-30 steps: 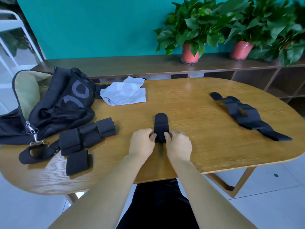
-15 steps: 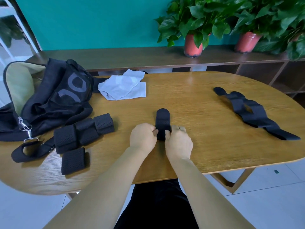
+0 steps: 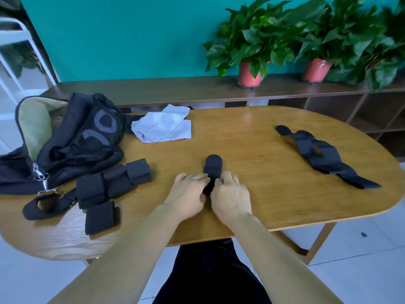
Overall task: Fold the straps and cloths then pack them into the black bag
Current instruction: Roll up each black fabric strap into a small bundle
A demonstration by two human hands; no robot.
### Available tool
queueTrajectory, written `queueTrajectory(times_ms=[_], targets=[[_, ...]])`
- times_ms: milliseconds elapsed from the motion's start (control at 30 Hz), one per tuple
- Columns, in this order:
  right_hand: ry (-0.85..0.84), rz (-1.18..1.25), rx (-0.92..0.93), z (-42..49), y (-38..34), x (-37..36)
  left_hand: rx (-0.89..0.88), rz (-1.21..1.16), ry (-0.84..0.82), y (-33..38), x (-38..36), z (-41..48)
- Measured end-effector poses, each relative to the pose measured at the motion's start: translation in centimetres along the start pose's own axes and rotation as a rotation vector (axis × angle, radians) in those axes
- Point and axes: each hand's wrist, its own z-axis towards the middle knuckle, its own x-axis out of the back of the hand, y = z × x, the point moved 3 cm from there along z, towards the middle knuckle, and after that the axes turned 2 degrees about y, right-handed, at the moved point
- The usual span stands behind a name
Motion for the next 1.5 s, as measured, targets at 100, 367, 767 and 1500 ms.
queueTrajectory(times_ms=[100,367,767,1500], targets=[[-0.11,0.078,0.126,-1.7,0.5,-0.1,-0.041,-0.052,0.026,-0.5,0.2,-1.4],[0.007,0.367,-0.07,-1.8,1.4,0.9,0.124,-0.587,0.121,-0.3,1.4,-3.0],[-0.029,0.287,-0.377,1.2,1.0,-0.6,0.326,-0.457,0.167,-0.9,-0.5,0.9],[-0.061,0.244,-0.32,1.2,0.4,-0.8,0.265,-0.196,0.186,0.5,-0.2,0.9]])
